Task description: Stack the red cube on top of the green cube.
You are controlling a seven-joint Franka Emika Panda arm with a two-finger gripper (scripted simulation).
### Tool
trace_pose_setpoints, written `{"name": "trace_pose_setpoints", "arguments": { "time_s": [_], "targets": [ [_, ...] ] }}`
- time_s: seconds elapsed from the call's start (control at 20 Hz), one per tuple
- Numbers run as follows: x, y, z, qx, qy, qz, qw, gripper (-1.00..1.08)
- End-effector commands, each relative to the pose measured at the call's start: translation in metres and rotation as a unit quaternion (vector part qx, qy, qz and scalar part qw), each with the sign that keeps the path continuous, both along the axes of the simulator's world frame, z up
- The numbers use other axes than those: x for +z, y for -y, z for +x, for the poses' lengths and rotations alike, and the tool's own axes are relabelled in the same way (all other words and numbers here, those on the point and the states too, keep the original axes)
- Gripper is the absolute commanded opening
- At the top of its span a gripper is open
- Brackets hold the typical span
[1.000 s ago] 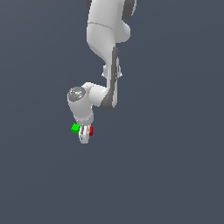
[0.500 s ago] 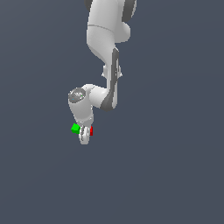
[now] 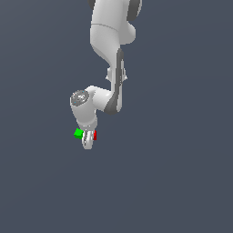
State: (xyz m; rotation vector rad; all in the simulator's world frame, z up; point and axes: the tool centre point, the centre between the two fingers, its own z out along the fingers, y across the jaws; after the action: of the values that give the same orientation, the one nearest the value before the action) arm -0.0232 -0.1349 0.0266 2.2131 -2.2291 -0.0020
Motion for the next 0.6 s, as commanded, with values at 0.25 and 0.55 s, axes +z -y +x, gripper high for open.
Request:
{"name": "trace_pose_setpoints", "arguments": {
  "time_s": [0.25, 0.55],
  "targets": [
    [0.039, 0.000, -0.001, 0.000, 0.001, 0.000, 1.0000, -1.00],
    [0.077, 0.000, -0.001, 0.000, 0.000, 0.000, 1.0000, -1.00]
  ]
}}
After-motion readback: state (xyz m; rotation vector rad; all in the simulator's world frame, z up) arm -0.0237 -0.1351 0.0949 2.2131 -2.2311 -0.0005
